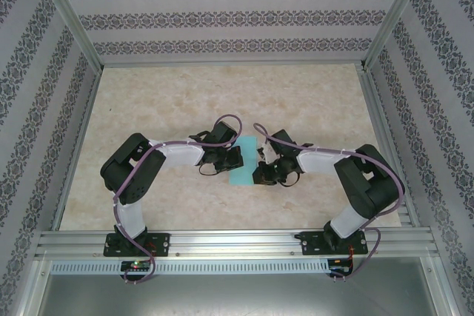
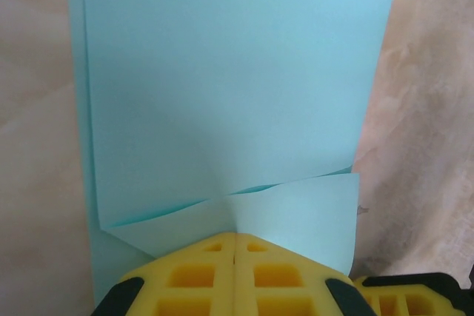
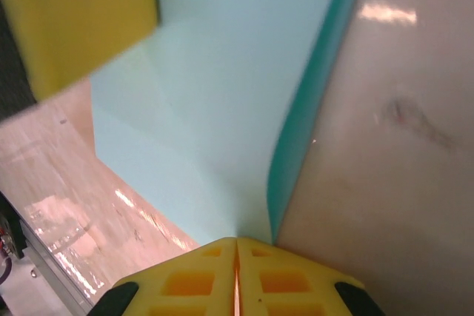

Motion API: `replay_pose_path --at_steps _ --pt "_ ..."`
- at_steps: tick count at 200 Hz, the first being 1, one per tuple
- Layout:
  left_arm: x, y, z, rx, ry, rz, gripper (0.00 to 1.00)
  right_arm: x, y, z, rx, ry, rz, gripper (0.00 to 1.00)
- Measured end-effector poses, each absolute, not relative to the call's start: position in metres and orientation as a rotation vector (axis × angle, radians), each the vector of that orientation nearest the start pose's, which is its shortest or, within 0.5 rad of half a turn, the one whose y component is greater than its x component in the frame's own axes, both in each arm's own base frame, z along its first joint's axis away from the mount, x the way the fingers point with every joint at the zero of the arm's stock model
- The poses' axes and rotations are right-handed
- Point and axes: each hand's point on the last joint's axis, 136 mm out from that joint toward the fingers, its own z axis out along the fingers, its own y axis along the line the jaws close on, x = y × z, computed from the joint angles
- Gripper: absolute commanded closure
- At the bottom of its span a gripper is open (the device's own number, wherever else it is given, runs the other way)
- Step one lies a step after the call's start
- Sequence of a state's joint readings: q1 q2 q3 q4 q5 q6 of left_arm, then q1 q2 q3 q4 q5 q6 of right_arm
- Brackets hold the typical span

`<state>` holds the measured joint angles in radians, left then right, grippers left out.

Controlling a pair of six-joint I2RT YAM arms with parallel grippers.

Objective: Fold a paper plane with a square sheet of paper (pick it up from the middle)
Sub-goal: Fold the triangle a second time at the center of the table.

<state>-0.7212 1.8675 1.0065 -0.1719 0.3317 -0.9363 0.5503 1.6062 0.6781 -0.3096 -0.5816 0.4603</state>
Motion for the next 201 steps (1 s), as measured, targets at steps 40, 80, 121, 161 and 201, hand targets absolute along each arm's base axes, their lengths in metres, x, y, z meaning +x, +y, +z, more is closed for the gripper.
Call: replay_pose_path --at_steps 40,80,121,161,201 --pt "0.281 -0.322 0.016 -0.177 2.876 -0.912 0.93 0.189 0.227 0.015 -0.259 3.003 0.975 0.9" --pt "0.282 -0.322 0.017 -0.177 2.876 -0.913 0.93 0.208 0.236 0.034 -0.253 2.93 0.983 0.9" --pt "0.282 -0.323 0.017 -0.175 2.875 -0.916 0.93 0.223 0.243 0.033 -0.246 2.912 0.978 0.91" --pt "0.282 -0.324 0.017 -0.174 2.875 -0.918 0.93 0.219 0.24 0.018 -0.228 2.964 0.948 0.91" --pt "0.282 -0.325 0.018 -0.153 2.871 -0.922 0.92 0.218 0.238 0.011 -0.22 2.986 0.929 0.93"
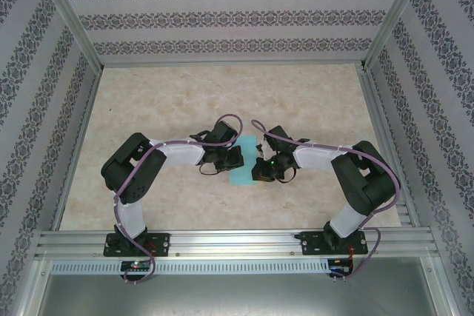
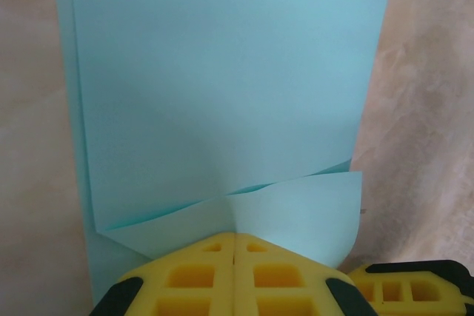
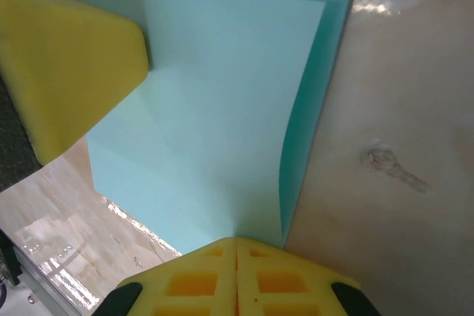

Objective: Fold a paper plane with a square sheet of paper (pick it up from the middle)
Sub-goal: Fold the triangle a second time at the center of the table.

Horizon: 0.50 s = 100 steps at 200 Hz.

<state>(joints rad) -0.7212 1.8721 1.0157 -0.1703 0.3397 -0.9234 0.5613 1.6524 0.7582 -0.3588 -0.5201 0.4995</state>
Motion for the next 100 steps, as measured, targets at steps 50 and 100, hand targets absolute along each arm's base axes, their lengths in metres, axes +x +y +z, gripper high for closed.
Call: replay_pose_path --at_steps 50,100 --pt "0.281 -0.331 0.022 -0.092 2.855 -0.974 0.89 0.218 0.238 0.011 -0.211 2.988 0.925 0.93" --pt "0.262 -0.349 0.027 0.001 2.859 -1.014 0.9 0.217 0.241 0.011 -0.201 2.99 0.921 0.93"
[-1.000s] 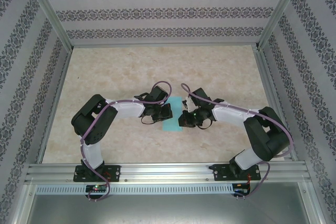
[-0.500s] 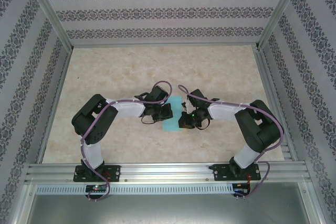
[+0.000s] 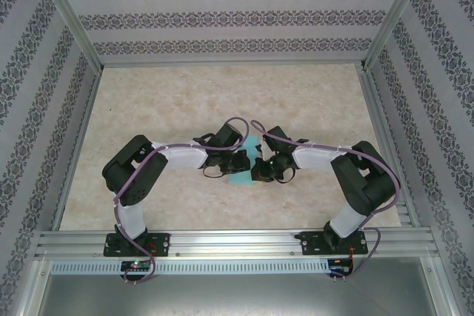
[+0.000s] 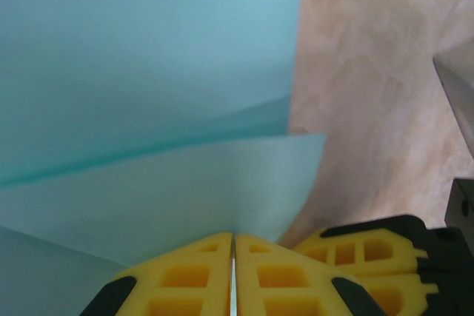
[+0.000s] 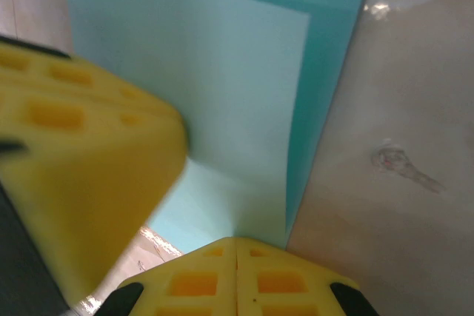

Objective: Fold a paper plane with a square sheet of paper (pick it up from the middle)
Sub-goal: Fold the triangle a second time at the center of the table.

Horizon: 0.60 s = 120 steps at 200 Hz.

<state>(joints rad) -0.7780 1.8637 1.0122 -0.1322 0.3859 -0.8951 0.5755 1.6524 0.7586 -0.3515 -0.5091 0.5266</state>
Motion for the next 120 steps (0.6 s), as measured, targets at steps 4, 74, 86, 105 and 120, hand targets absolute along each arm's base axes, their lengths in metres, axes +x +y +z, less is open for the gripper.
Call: replay_pose_path --at_steps 4,74,86,105,120 --pt "0.2618 -0.3498 0.0271 0.004 2.857 -1.012 0.9 0.2171 0.2409 0.0109 -0.2 2.991 0.921 0.93" --pt "0.2574 -0.3454 0.0192 -0.035 2.86 -1.016 0.91 0.2173 0.2409 0.0108 -0.195 2.991 0.92 0.93" --pt "0.2575 -0.3456 0.0192 -0.036 2.859 -1.014 0.92 0.2173 0.2408 0.0108 -0.195 2.991 0.919 0.93" --pt "0.2583 -0.3454 0.0188 -0.036 2.854 -1.003 0.92 0.2173 0.2405 0.0106 -0.195 2.992 0.917 0.93" --pt "0.2584 -0.3452 0.0186 -0.033 2.854 -1.0 0.92 0.217 0.2403 0.0104 -0.196 2.994 0.915 0.93"
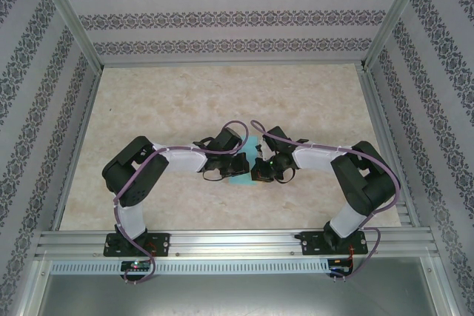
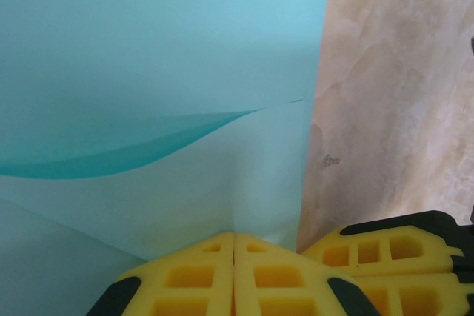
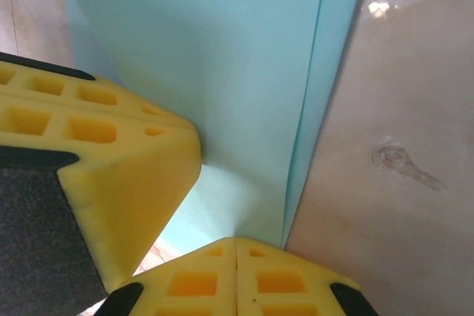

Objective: Fold a paper plane with a square sheet of paper (pick it up from the middle)
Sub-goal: Fold the triangle a second time at the center of the table.

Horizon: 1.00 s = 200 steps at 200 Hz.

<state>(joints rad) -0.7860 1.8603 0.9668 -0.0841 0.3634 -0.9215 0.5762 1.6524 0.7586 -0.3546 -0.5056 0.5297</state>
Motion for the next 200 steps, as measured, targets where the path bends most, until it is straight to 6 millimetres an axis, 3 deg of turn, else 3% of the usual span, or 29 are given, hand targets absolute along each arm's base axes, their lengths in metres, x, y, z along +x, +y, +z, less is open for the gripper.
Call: replay_pose_path --at_steps 62,114,200 --pt "0.265 -0.339 0.019 -0.019 2.846 -1.015 0.92 0.216 0.239 0.008 -0.202 3.0 0.905 0.93" --pt "0.272 -0.329 0.018 -0.053 2.82 -1.137 0.92 0.216 0.238 0.008 -0.204 3.002 0.901 0.93" --pt "0.3 -0.302 0.019 -0.119 2.782 -1.131 0.92 0.216 0.238 0.008 -0.221 2.997 0.901 0.93"
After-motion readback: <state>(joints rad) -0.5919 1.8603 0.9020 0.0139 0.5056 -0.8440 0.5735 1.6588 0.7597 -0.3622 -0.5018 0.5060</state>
